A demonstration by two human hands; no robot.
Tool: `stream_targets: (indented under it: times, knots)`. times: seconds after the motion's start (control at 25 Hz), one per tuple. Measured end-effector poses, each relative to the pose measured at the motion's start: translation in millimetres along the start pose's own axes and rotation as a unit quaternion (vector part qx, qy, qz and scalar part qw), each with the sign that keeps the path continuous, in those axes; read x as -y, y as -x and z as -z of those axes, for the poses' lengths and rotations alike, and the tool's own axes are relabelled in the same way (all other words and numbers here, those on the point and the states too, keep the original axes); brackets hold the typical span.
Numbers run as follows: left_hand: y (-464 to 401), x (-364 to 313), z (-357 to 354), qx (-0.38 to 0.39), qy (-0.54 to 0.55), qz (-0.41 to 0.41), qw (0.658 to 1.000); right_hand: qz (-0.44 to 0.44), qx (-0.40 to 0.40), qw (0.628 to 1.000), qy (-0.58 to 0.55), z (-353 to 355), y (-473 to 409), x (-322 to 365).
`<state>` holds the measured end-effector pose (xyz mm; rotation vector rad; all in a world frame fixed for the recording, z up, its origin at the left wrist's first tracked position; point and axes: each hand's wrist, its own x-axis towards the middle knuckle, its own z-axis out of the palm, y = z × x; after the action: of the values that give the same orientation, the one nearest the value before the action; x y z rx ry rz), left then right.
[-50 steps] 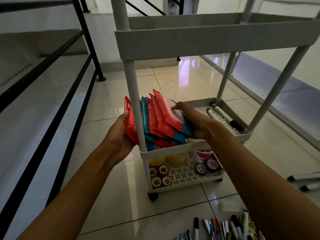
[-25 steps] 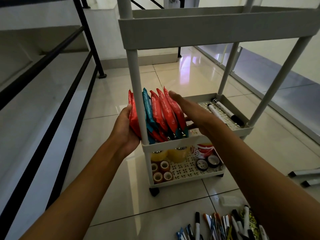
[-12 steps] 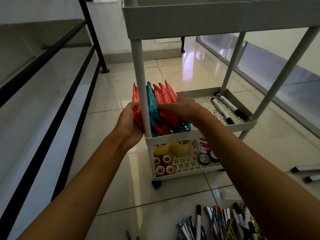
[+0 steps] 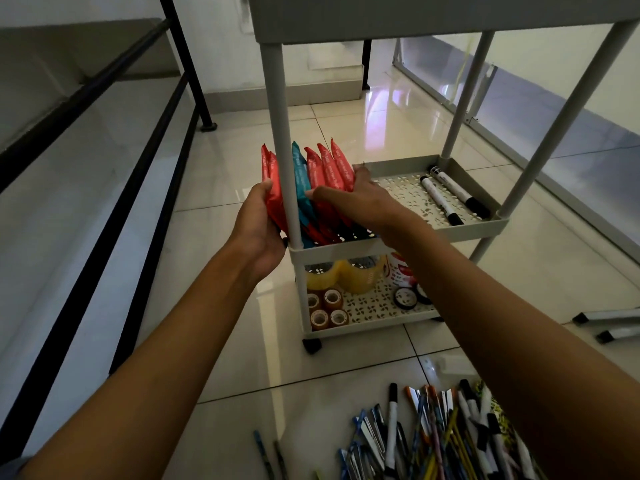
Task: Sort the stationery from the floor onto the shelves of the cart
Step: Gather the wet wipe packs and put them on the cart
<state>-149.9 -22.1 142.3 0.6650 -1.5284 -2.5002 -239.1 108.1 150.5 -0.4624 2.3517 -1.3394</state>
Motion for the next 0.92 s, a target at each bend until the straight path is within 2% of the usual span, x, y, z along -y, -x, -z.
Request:
stream_targets:
  times: [0.12,0.24,0.36,0.44,0.56,0.68,0.72,0.8,0.88,0.92]
  knots:
    - [6,-1,3,0.005,0.0,0.002,1.0,0.011,-0.022,1.0,0.015,1,10,-1]
    - [22,1,6,-0.022,-0.009,-0.018,1.0,0.051,-0.074,0.996,0.03,10,33,3]
    - [40,15,5,-0.13,-0.062,-0.07,0.987,0.106,-0.163,0.981,0.014,17,63,-3]
    - [61,36,9,-0.207,-0.087,-0.103,0.969,0.157,-0.182,0.97,-0.023,12,91,-21]
    - [104,93,12,-0.227,-0.108,-0.091,0.964,0.165,-0.102,0.979,-0.056,-6,144,-73]
    - [151,160,23,-0.181,-0.153,-0.008,0.971,0.111,0.046,0.992,0.043,-38,184,-145]
    - [166,182,29,-0.177,-0.177,0.021,0.968,0.097,0.115,0.983,0.102,-52,194,-169]
    - [191,223,43,-0.18,-0.211,0.063,0.959,0.104,0.237,0.939,0.227,-76,211,-210]
    - [210,262,58,-0.195,-0.236,0.087,0.948,0.126,0.298,0.888,0.325,-96,223,-239]
    - [216,279,66,-0.198,-0.249,0.092,0.944,0.136,0.305,0.871,0.36,-102,227,-250]
